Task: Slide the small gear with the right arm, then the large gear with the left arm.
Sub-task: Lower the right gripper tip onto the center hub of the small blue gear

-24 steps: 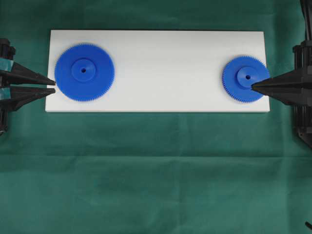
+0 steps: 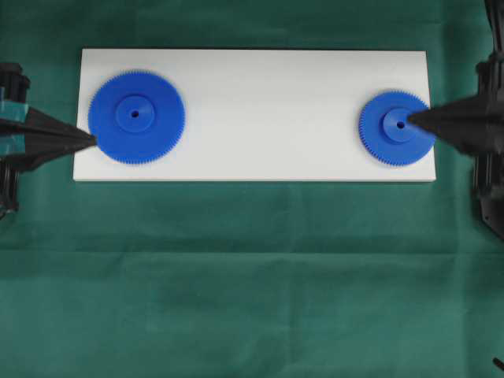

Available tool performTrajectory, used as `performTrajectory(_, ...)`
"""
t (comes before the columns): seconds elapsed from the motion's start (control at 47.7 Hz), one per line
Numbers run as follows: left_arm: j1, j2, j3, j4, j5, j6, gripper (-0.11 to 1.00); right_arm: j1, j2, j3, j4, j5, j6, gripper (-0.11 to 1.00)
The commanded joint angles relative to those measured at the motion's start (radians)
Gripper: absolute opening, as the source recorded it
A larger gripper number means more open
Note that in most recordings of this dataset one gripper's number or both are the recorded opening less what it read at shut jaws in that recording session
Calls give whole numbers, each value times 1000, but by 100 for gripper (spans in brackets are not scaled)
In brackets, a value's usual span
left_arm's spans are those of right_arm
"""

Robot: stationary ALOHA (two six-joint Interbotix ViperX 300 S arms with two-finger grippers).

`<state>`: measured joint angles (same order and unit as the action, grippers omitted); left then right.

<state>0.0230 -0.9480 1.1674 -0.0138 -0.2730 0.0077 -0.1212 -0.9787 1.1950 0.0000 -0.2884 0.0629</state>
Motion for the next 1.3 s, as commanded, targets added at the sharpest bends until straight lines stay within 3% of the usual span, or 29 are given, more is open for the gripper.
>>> performTrajectory(0.0,38,-12,-15,-3,-2,-2,0,-61,-5,-11,3,11,2,50)
performTrajectory(0.189,95,-49,5,-3,35,-2,0,-152,-17,-15,3,83,31,50)
performTrajectory(0.357,121,-74,15,-3,83,-3,0,-153,-21,-14,3,169,63,50)
performTrajectory(0.839,198,-51,-21,-3,328,-9,0,-160,20,-46,-6,627,184,50)
performTrajectory(1.279,221,5,-28,-3,373,-9,0,-190,166,-14,-48,667,287,50)
